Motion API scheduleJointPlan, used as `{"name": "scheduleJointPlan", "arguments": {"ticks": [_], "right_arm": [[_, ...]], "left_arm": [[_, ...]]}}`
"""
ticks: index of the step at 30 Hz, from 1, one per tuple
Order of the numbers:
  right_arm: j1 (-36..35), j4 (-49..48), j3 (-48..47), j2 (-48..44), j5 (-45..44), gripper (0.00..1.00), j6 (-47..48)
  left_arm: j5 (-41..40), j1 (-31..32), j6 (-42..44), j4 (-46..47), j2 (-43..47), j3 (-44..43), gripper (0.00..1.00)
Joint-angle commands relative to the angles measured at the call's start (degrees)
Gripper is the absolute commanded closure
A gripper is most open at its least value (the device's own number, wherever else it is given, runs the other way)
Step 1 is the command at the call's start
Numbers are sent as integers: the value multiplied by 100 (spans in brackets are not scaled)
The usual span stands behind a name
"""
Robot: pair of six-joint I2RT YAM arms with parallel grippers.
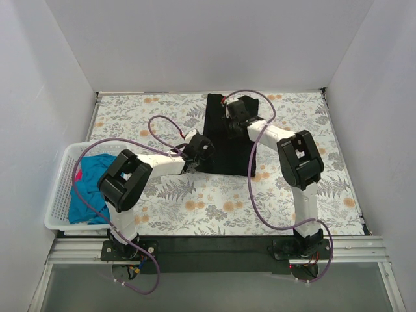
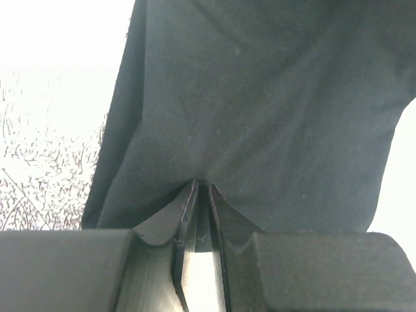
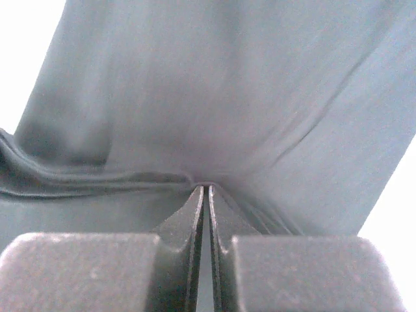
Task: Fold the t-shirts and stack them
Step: Fold the tshirt
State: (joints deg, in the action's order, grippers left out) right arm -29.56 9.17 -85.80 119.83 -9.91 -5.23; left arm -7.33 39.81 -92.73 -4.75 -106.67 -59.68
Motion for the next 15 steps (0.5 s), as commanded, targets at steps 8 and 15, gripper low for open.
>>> {"name": "scheduleJointPlan", "arguments": {"ticks": [8,15], "right_arm": [[319,-346,-729,-846,32,81,506],[872,-853,1395,-1953,2260,77,-450]], "left_arm": [[189,18,88,-860,541,89,82],[39,-324,412,-607,876,-561,73]]}}
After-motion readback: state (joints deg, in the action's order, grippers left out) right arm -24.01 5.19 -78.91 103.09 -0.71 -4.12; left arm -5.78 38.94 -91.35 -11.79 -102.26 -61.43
